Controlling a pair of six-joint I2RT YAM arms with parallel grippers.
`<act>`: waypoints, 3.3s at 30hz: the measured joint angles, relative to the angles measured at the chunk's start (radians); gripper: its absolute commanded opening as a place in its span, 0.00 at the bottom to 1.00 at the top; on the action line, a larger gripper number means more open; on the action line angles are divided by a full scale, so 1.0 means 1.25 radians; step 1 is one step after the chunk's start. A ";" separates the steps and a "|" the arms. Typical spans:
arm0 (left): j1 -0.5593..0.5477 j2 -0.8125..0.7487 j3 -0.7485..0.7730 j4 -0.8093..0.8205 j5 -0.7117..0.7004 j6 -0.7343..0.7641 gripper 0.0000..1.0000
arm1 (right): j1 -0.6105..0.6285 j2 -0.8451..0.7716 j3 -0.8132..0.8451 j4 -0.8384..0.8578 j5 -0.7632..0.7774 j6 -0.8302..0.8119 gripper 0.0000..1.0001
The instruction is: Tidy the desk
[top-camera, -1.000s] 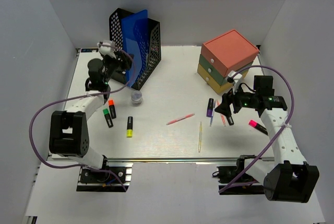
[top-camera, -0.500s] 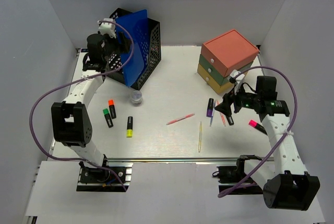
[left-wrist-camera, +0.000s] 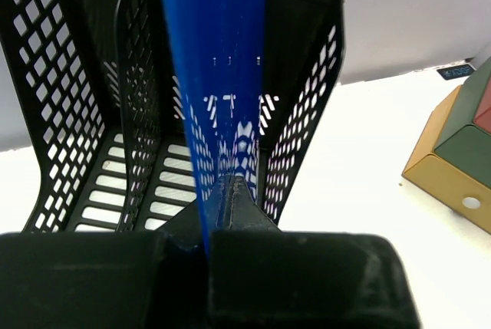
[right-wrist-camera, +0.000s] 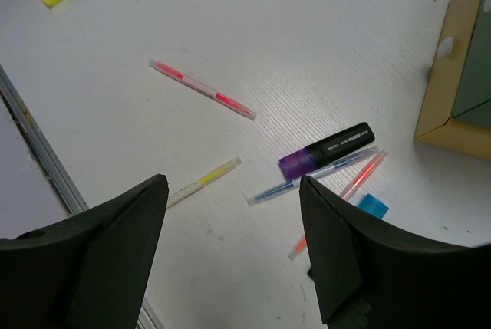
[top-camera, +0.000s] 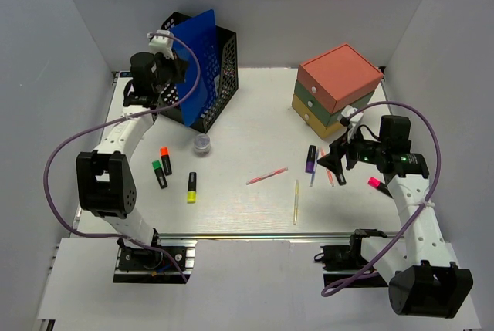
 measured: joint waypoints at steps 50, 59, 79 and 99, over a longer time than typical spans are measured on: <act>0.006 0.104 -0.267 0.686 0.142 -0.117 0.74 | 0.000 0.040 -0.002 -0.023 0.007 -0.056 0.75; 0.006 0.035 -0.281 0.615 0.101 -0.114 0.95 | 0.000 0.046 -0.002 -0.023 0.006 -0.058 0.76; 0.003 -0.393 -0.195 -0.047 -0.027 -0.164 0.45 | 0.000 0.112 0.121 0.018 -0.024 0.122 0.65; -0.225 -0.091 0.012 -0.243 0.277 -0.352 0.49 | -0.025 0.163 0.248 0.029 0.020 0.310 0.28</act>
